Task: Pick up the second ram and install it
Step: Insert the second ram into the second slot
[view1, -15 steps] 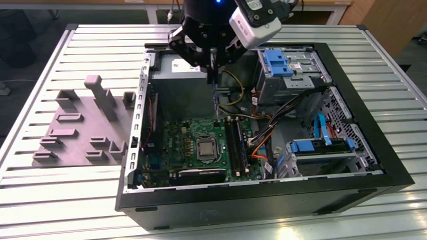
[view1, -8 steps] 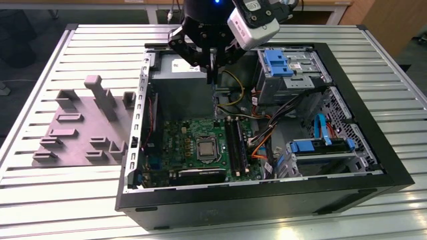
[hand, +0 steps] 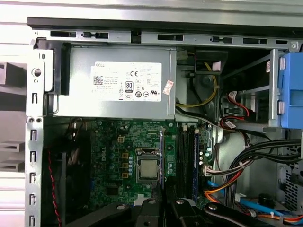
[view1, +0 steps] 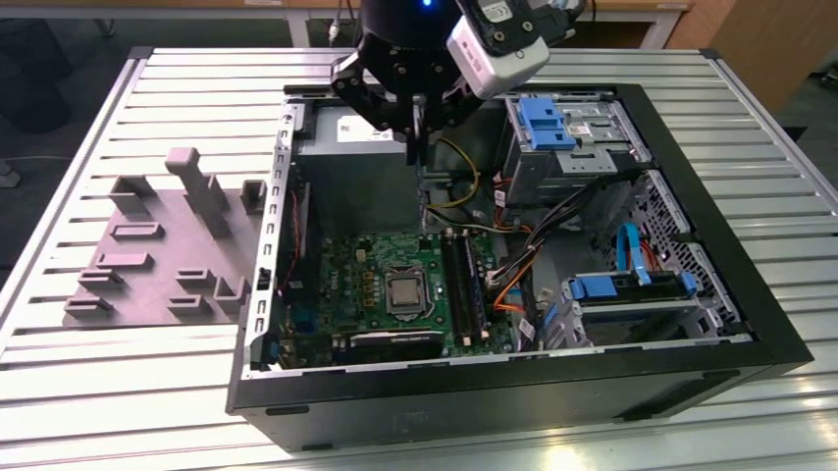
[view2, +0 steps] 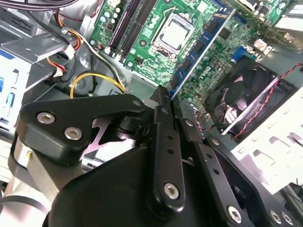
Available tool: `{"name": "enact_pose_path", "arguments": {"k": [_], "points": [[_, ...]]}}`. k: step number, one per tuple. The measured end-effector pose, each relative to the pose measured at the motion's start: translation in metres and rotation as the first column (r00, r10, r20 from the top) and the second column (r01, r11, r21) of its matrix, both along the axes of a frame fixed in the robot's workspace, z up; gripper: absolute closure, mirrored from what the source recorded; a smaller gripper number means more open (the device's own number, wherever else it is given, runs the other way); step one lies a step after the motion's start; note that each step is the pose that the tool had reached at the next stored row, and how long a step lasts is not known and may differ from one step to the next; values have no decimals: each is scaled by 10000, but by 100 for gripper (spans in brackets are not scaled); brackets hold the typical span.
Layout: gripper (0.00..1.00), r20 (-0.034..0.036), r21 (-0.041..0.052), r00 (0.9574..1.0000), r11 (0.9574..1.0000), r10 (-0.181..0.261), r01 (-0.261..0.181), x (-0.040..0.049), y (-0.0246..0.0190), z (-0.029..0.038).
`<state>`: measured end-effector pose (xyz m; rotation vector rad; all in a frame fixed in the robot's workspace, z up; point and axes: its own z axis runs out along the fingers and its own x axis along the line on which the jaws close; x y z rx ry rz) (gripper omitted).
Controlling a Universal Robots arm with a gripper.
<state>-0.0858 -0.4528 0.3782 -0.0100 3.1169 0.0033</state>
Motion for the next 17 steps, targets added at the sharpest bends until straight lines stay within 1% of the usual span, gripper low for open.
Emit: {"name": "enact_pose_path", "arguments": {"k": [4,9,13,17], "points": [[86,-1,-2,10000,10000,1,-1,58,0,-29],[86,-1,-2,10000,10000,0,0,133,0,-80],[86,-1,-2,10000,10000,-2,2,142,0,-150],[86,0,-1,10000,10000,-1,1,144,0,-202]]}}
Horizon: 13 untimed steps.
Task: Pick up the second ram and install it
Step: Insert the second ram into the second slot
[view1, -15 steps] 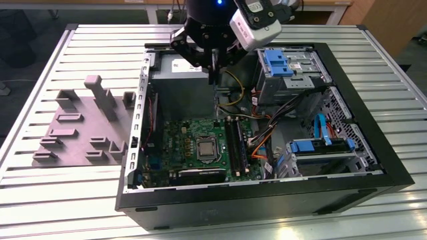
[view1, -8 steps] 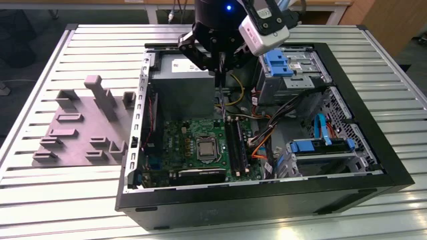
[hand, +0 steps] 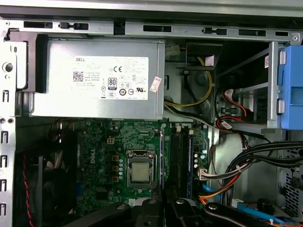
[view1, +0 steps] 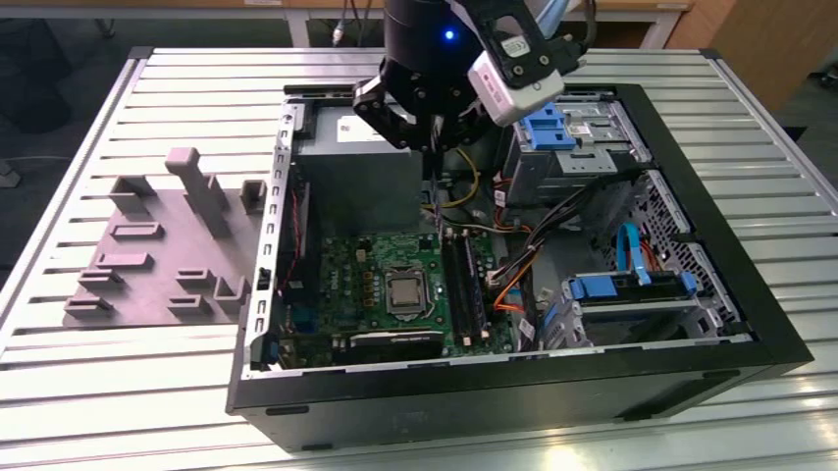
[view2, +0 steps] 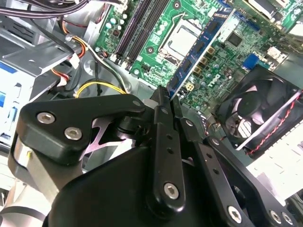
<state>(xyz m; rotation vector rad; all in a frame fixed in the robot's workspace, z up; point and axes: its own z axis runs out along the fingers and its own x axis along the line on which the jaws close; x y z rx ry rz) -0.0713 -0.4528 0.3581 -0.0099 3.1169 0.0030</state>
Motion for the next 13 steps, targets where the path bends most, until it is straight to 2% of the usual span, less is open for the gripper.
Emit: {"name": "enact_pose_path", "arguments": {"k": [2,13], "points": [[86,0,0,10000,10000,0,0,1,0,-19],[86,0,-1,10000,10000,0,0,1,0,-23]]}}
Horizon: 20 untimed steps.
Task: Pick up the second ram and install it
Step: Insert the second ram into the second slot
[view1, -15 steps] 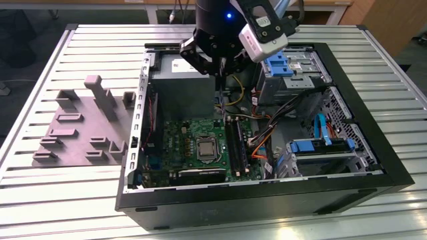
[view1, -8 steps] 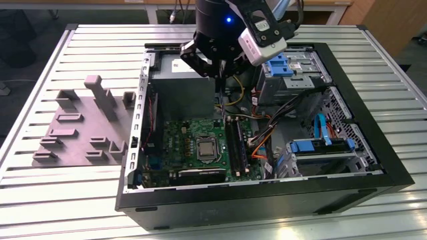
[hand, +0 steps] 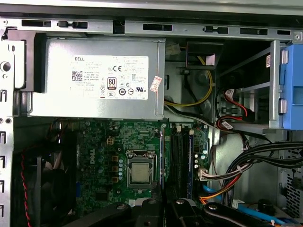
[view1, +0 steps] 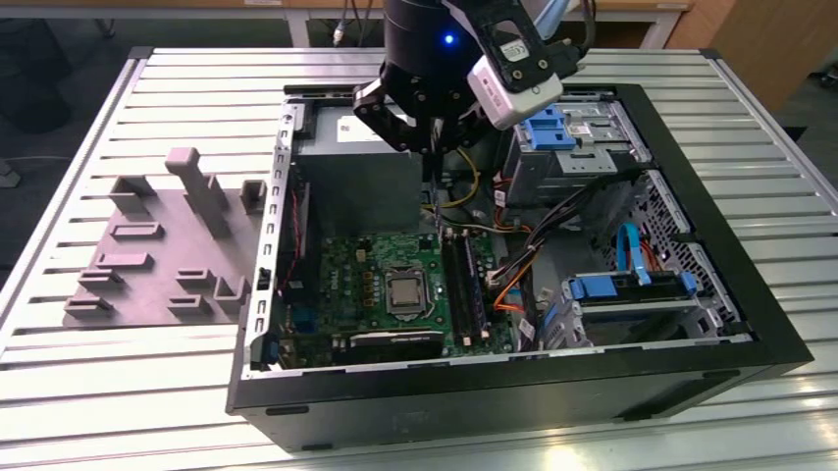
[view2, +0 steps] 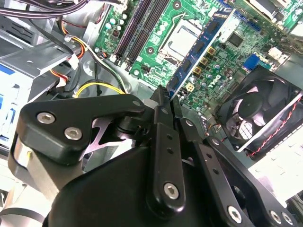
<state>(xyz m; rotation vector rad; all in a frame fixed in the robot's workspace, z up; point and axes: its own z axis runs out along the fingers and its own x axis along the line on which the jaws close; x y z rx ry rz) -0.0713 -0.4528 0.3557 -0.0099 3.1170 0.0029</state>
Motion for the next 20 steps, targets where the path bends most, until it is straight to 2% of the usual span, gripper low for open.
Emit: {"name": "enact_pose_path", "arguments": {"k": [5,11,14,20], "points": [[86,1,3,10000,10000,0,0,0,0,-5],[86,1,13,10000,10000,-3,3,6,-34,-101],[86,0,13,10000,10000,-8,8,36,-39,-144],[86,0,12,10000,10000,-9,9,50,-39,-156]]}}
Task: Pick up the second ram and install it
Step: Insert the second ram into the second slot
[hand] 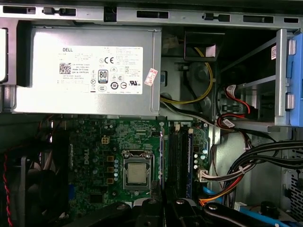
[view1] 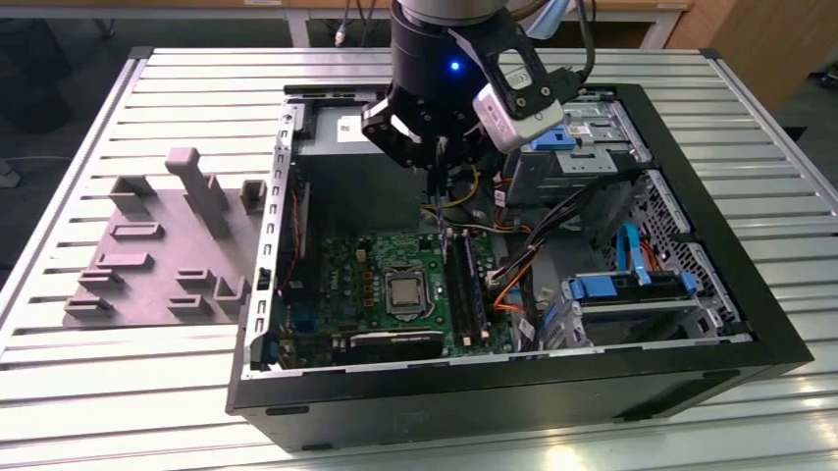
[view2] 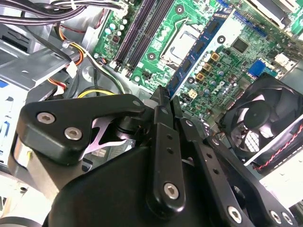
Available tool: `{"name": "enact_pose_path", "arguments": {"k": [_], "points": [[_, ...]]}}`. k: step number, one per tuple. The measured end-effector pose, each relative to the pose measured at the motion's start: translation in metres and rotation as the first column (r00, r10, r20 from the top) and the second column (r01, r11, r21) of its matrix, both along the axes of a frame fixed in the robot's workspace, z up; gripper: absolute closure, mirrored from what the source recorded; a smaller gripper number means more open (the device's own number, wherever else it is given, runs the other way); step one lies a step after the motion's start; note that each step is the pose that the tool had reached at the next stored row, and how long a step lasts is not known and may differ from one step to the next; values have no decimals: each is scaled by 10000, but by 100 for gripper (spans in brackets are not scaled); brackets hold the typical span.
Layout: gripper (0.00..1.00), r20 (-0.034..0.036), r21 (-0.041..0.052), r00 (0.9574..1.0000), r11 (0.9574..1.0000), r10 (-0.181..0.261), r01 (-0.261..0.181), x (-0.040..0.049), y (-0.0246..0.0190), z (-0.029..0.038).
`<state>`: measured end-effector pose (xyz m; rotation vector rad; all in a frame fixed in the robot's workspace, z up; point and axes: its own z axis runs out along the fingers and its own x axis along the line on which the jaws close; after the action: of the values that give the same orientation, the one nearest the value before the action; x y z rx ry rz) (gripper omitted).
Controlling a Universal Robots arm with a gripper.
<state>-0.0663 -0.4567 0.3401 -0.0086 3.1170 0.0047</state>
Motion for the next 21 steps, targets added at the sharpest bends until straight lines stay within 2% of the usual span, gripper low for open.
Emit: {"name": "enact_pose_path", "arguments": {"k": [11,18,21], "points": [[86,2,4,10000,10000,-5,5,16,0,-12],[86,-5,15,10000,10000,8,-8,45,-1,-131],[86,-11,15,9998,9998,175,-175,48,-2,-185]]}}
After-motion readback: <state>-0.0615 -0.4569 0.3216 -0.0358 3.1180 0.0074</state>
